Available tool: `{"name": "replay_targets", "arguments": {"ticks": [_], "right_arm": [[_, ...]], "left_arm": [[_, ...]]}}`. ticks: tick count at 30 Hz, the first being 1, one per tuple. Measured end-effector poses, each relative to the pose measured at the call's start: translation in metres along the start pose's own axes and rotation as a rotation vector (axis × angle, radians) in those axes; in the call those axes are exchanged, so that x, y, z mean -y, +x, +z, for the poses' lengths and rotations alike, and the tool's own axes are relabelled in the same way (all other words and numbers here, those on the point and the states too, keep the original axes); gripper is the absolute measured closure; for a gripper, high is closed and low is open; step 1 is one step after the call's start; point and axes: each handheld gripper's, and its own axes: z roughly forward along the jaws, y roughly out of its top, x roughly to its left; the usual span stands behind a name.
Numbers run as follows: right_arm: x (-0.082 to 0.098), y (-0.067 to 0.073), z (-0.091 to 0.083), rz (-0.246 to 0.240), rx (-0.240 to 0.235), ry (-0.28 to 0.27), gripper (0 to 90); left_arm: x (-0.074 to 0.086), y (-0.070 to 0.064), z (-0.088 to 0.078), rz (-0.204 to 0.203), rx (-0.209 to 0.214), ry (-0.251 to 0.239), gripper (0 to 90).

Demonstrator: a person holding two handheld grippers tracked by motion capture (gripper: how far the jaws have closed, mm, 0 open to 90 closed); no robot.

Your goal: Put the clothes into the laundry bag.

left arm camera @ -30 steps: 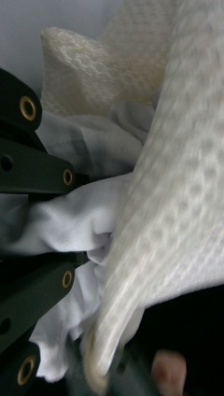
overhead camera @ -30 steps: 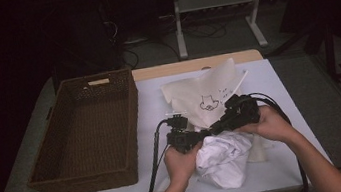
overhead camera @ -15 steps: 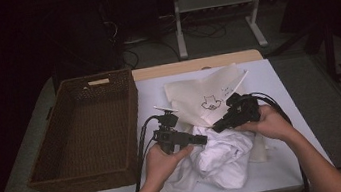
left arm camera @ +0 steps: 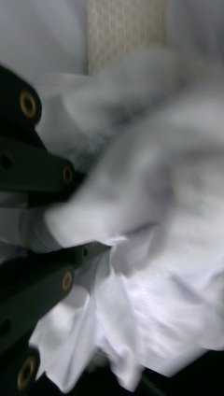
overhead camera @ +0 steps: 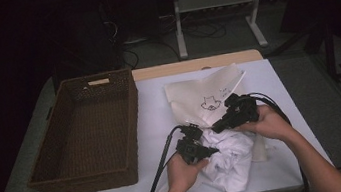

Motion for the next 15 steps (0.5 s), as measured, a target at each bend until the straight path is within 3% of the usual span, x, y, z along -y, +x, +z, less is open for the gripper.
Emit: {"name": "replay_targets", "arguments": {"ticks": [3, 7, 9, 12, 15], "right_arm": [[0.002, 0.003, -0.006, 0.0, 0.005, -0.01, 86.9], [0.0, 0.01, -0.017, -0.017, -0.008, -0.043, 87.0], [-0.002, 0.014, -0.019, -0.025, -0.018, -0.061, 87.1], [-0.004, 0.019, -0.02, -0.043, -0.027, -0.062, 87.2], [-0.004, 0.021, -0.021, -0.046, -0.053, -0.073, 87.3]], "left_arm": [[-0.006, 0.002, -0.012, -0.041, 0.031, -0.103, 81.9], [-0.014, -0.011, -0.027, -0.02, 0.063, -0.179, 82.2], [-0.017, -0.017, -0.03, -0.002, 0.048, -0.195, 82.3], [-0.016, -0.017, -0.027, -0.006, 0.053, -0.221, 82.3], [-0.016, -0.01, -0.019, -0.041, 0.042, -0.241, 82.3]]}}
